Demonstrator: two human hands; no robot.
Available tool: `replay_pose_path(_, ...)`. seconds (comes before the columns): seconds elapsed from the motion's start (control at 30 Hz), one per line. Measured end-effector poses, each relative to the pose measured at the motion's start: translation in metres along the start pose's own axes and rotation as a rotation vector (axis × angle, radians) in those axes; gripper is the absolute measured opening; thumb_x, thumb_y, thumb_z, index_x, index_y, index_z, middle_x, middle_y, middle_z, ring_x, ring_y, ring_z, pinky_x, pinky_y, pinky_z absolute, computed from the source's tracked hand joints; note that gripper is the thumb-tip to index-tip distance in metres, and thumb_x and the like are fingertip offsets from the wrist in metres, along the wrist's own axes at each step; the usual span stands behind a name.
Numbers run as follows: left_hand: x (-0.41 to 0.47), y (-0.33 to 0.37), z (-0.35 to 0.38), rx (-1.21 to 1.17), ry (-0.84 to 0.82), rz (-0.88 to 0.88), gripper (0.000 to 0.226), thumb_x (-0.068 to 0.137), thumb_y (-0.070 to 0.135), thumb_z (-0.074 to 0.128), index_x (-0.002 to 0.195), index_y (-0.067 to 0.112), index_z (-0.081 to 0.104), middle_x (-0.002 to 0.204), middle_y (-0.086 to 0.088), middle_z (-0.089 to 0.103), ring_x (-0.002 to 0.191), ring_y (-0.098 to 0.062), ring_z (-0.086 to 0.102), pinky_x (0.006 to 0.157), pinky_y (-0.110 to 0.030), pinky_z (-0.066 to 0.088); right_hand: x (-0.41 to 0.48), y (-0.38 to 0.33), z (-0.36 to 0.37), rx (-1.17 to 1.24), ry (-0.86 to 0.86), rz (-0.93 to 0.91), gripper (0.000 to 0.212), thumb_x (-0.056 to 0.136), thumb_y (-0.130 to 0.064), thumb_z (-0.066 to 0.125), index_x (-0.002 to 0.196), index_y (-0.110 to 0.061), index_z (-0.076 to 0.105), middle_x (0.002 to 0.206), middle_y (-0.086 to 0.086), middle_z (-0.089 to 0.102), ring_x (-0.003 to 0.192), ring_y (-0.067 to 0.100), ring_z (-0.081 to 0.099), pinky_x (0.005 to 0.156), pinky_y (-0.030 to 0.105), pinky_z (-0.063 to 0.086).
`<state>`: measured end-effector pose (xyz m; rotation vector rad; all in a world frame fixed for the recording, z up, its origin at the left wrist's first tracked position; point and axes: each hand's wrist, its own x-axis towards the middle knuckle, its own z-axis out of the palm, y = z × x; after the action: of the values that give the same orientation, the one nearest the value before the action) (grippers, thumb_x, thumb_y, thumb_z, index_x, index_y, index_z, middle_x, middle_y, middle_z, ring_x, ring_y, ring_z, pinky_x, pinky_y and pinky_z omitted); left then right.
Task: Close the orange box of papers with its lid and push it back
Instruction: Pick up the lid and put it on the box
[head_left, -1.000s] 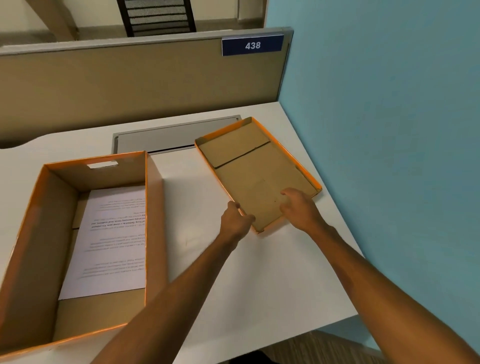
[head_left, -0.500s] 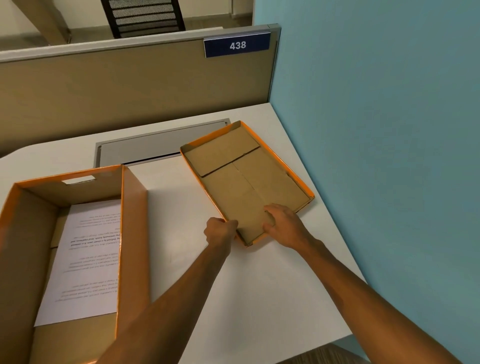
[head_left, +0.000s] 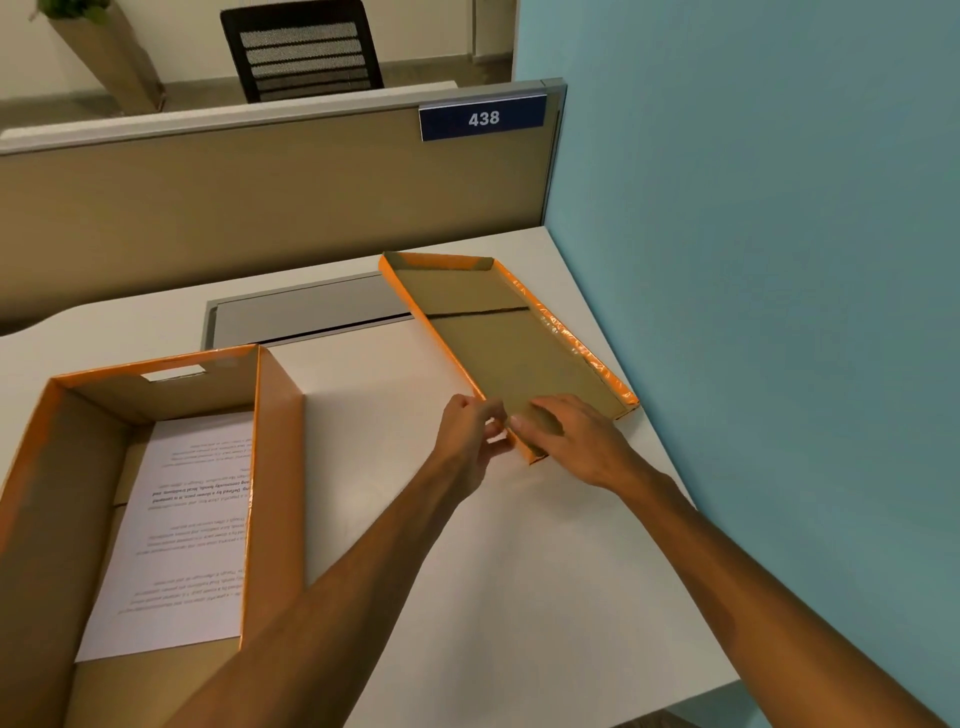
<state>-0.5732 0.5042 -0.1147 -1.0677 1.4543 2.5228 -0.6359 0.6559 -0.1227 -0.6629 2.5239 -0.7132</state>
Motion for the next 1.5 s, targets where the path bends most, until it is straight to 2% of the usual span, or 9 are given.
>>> replay_pose_path(0.1,-0.004,0.016,0.015,0.020,-0.014,0.040,0.030,0.073,0.001,0.060,0.097,0.010,0.044,0.098,-0.018,0.053,0.080,-0.026,0.060,0.054,-0.030,0.053,-0.005,-0.016,-0.008,0.015,0.054,-0.080,0.081,0.075,-0.083,0.043,0.136,-0.031,0.048,0.136,-0.003,0.054,0.116,0.018,0.056,0.091,0.042,0.053)
replay_pose_path(0.23,-0.015,0.038,0.031,0.079,-0.044,0.104,0.028,0.081,0.005,0.063,0.097,0.015,0.043,0.104,-0.017,0.059,0.097,-0.030,0.063,0.075,-0.040,0.055,-0.008,-0.034,-0.018,-0.017,0.202,-0.198,0.047,0.083,-0.047,0.070,0.124,-0.030,0.055,0.122,-0.003,0.062,0.101,0.015,0.062,0.081,0.029,0.052)
replay_pose_path(0.37,-0.032,0.062,0.042,0.192,-0.049,0.244,0.033,0.086,0.013,0.068,0.108,0.012,0.044,0.120,-0.015,0.061,0.111,-0.030,0.065,0.086,-0.045,0.058,-0.011,-0.048,-0.031,0.047,0.374,-0.299,0.042,0.090,-0.029,0.069,0.128,-0.024,0.053,0.118,-0.002,0.065,0.097,0.013,0.062,0.084,0.029,0.054)
replay_pose_path(0.53,-0.052,0.088,0.048,0.421,-0.054,0.475,0.050,0.086,0.037,0.072,0.124,0.015,0.048,0.127,-0.006,0.061,0.114,-0.024,0.064,0.095,-0.044,0.056,-0.016,-0.068,-0.057,0.335,0.458,-0.312,0.038,0.092,-0.022,0.065,0.128,-0.024,0.053,0.094,-0.014,0.061,0.080,-0.005,0.065,0.059,0.001,0.044)
replay_pose_path(0.7,-0.067,0.101,0.035,0.559,-0.113,0.647,0.050,0.090,0.038,0.067,0.135,0.019,0.053,0.135,0.001,0.060,0.117,-0.015,0.062,0.091,-0.030,0.054,-0.025,-0.078,-0.081,0.994,0.337,-0.294,0.036,0.091,-0.023,0.066,0.127,-0.023,0.058,0.114,0.000,0.071,0.103,0.020,0.069,0.083,0.035,0.059)
replay_pose_path(1.0,-0.068,0.119,-0.058,0.721,0.217,0.558,0.064,0.089,0.029,0.069,0.145,0.015,0.043,0.151,-0.009,0.042,0.134,-0.028,0.046,0.100,-0.042,0.045,-0.027,-0.094,-0.077,1.545,0.136,-0.253,0.057,0.087,-0.005,0.064,0.141,-0.013,0.047,0.130,0.013,0.063,0.114,0.033,0.064,0.086,0.048,0.055)
replay_pose_path(1.2,-0.084,0.133,-0.133,0.527,0.233,0.376,0.076,0.091,0.040,0.065,0.153,0.016,0.027,0.153,-0.011,0.042,0.133,-0.034,0.050,0.102,-0.046,0.046,-0.030,-0.123,-0.054,1.687,0.014,-0.255,0.056,0.085,-0.003,0.064,0.139,-0.014,0.051,0.133,0.015,0.062,0.117,0.035,0.063,0.087,0.050,0.054)
replay_pose_path(1.37,-0.112,0.145,-0.185,0.419,0.258,0.343,0.055,0.091,0.027,0.067,0.141,0.010,0.051,0.126,-0.007,0.067,0.111,-0.029,0.067,0.100,-0.052,0.052,-0.034,-0.152,-0.030,1.643,-0.090,-0.244,0.058,0.086,-0.005,0.062,0.141,-0.015,0.047,0.137,0.016,0.058,0.123,0.038,0.058,0.096,0.053,0.051)
replay_pose_path(1.5,-0.137,0.151,-0.223,0.401,0.345,0.413,0.054,0.090,0.024,0.069,0.140,0.012,0.053,0.122,-0.005,0.069,0.101,-0.024,0.070,0.086,-0.042,0.059,-0.039,-0.175,-0.009,1.484,-0.059,-0.125,0.061,0.082,-0.007,0.068,0.137,-0.021,0.048,0.130,0.011,0.064,0.113,0.037,0.064,0.084,0.048,0.057)
